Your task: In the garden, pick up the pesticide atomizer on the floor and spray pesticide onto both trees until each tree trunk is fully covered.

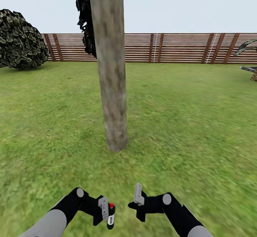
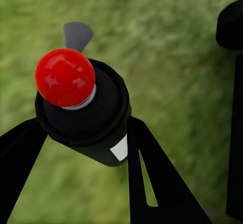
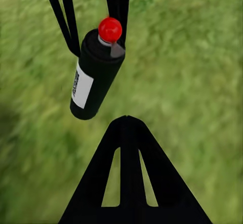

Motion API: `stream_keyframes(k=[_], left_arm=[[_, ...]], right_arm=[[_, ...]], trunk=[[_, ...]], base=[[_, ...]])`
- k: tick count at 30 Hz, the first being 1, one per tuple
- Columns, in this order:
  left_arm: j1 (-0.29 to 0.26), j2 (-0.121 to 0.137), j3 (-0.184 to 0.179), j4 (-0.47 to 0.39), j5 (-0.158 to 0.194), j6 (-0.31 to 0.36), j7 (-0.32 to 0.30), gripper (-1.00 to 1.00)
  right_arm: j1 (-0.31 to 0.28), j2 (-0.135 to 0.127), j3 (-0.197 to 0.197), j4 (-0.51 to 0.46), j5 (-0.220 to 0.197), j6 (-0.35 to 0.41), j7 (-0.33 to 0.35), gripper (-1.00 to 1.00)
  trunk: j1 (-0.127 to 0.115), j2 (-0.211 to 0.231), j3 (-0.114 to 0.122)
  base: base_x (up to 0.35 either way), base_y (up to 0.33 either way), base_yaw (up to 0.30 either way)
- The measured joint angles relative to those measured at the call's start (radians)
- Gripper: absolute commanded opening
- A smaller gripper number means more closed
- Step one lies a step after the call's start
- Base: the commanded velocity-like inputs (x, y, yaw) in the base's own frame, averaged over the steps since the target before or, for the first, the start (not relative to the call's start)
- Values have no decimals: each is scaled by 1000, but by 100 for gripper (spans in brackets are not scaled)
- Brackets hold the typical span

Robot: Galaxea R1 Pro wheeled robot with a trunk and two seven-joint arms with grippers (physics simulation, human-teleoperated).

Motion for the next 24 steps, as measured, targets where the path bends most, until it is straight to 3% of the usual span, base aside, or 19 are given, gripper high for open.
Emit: stream_keyframes(k=[7,24], left_arm=[[0,-12,-18,-1,1,1,0,-100],[1,-41,-17,-1,3,3,5,-100]], right_arm=[[0,1,0,-1,0,0,0,-100],[-3,1,0,-1,1,0,0,-100]], trunk=[[0,0,0],[0,0,0]], base=[[0,0,0],[0,0,0]])
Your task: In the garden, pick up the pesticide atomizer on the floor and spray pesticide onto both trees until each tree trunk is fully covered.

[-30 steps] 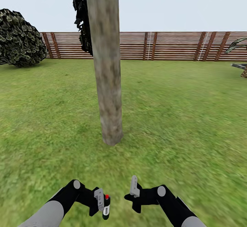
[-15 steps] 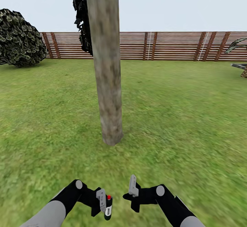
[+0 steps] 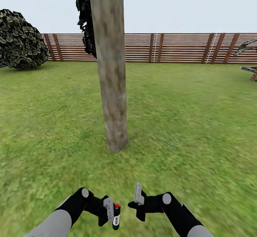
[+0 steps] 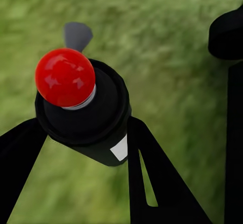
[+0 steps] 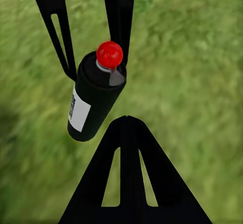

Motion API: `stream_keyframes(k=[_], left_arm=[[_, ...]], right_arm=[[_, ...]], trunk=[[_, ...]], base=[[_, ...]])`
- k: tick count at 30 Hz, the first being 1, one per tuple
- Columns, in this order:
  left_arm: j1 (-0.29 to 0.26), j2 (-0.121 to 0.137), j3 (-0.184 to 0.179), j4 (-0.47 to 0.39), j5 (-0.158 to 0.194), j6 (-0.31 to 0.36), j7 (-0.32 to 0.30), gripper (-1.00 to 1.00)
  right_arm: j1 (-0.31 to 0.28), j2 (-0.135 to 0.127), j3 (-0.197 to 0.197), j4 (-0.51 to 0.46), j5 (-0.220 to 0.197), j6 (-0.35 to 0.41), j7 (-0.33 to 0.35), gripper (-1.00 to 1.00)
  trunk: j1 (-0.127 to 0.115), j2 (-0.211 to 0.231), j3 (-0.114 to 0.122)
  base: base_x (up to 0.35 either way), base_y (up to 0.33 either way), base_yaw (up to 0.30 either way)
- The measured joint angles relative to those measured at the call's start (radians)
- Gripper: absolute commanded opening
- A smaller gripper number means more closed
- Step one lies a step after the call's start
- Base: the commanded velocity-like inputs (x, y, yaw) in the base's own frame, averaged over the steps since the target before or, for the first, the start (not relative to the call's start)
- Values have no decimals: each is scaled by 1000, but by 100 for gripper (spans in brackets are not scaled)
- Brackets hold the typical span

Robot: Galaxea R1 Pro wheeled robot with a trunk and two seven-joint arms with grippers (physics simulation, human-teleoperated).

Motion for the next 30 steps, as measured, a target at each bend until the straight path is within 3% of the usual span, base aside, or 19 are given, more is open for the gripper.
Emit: stream_keyframes(k=[13,30], left_arm=[[5,-26,2,1,6,0,4,-100],[5,-39,3,2,11,-3,32,-100]], right_arm=[[-3,0,-1,-1,-1,0,0,-100],[-3,0,0,-1,-1,0,0,-100]], trunk=[[0,0,0],[0,0,0]], base=[[0,0,0],[0,0,0]])
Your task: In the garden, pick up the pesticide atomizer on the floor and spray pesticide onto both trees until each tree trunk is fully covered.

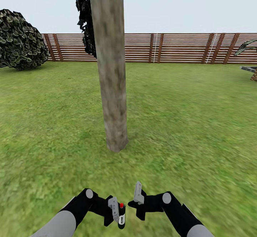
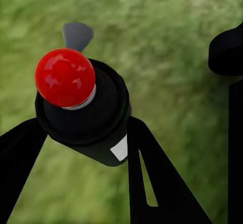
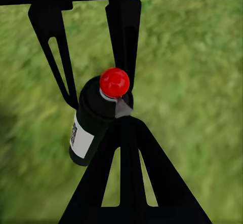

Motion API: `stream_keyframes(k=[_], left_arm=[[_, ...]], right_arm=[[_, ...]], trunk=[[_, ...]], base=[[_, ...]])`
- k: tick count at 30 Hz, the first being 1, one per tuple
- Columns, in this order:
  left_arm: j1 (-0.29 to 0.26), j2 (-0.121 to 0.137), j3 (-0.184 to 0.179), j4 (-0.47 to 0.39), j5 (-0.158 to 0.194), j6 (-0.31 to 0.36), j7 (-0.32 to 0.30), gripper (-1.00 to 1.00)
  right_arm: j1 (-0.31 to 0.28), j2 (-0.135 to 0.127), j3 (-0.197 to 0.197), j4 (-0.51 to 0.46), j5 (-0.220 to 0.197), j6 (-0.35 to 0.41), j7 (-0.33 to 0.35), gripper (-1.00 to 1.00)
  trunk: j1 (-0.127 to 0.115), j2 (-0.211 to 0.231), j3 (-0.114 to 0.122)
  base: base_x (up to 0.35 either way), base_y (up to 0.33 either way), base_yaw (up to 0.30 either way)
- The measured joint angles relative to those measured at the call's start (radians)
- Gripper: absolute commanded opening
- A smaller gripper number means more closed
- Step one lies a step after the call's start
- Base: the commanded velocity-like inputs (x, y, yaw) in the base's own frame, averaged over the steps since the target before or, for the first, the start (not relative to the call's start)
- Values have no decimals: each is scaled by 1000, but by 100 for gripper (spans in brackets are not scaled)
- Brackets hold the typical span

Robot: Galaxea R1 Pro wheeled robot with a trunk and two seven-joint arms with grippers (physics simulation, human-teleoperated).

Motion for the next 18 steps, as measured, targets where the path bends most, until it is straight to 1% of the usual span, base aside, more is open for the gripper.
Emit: stream_keyframes(k=[13,18], left_arm=[[0,-12,2,6,1,-1,1,-100],[0,-25,2,9,5,-3,2,-100]], right_arm=[[0,0,0,0,0,0,0,-100],[0,0,0,0,0,0,0,-100]], trunk=[[0,0,0],[0,0,0]], base=[[0,0,0],[0,0,0]])
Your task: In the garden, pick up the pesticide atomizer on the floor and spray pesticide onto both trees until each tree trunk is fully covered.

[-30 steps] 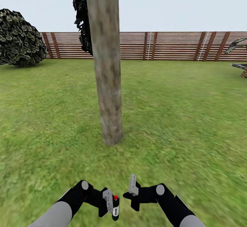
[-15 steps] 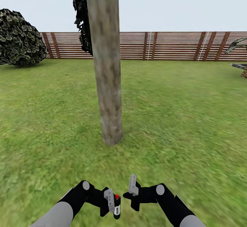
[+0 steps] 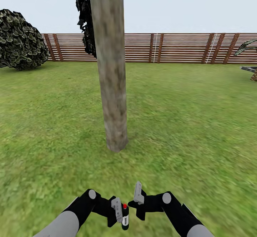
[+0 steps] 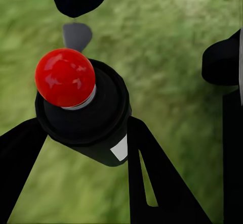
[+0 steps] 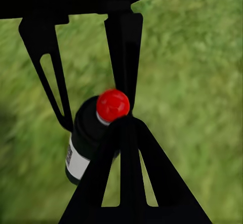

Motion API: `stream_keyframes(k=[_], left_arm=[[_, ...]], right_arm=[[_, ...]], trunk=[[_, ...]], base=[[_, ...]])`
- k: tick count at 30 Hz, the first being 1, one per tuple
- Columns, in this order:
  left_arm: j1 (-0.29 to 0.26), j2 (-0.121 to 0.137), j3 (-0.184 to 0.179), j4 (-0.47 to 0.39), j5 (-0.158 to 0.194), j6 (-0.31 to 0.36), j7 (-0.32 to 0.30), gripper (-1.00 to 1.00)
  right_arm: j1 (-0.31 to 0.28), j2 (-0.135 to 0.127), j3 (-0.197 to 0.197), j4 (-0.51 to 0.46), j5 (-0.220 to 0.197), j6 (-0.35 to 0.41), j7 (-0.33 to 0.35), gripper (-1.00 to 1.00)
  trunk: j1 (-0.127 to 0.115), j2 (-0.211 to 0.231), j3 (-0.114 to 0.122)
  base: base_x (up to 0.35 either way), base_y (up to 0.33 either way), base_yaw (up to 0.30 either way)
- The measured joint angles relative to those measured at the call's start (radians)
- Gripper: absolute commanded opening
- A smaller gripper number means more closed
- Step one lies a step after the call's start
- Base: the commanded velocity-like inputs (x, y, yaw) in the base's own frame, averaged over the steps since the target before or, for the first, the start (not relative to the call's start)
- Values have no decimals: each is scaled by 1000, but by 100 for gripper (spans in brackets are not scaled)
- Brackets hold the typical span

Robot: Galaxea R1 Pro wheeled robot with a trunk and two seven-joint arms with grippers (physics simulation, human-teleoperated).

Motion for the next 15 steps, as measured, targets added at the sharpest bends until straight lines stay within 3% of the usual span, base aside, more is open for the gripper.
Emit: stream_keyframes(k=[15], left_arm=[[-2,-3,2,0,1,0,0,-100]], right_arm=[[0,0,0,0,0,0,0,-100]], trunk=[[0,0,0]], base=[[0,0,0]])
